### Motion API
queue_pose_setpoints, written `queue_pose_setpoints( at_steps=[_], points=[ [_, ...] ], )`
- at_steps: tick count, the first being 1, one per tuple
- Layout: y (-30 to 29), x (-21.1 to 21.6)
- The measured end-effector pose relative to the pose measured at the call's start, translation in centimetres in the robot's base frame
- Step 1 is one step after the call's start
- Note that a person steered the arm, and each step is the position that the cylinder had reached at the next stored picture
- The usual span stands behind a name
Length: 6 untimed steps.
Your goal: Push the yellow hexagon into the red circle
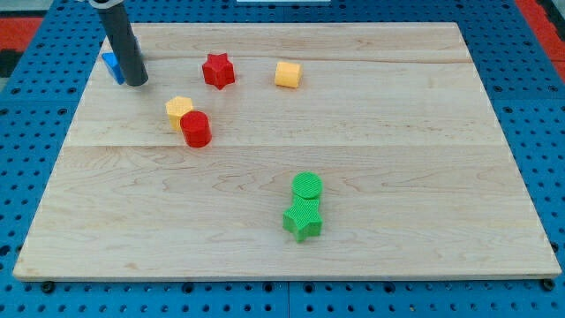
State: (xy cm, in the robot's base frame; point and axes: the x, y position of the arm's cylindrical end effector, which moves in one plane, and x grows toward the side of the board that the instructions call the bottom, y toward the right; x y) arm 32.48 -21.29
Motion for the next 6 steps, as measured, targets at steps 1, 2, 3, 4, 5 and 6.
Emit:
queue_pose_setpoints(
  at_steps=[1, 2, 3, 4, 5, 6],
  points=[
    [0.7, 0.5],
    [0.8, 0.6],
    [1.4, 1.8],
    [4.4, 3.6],
    [7.4, 5.7],
    [10.3, 7.8]
  ],
)
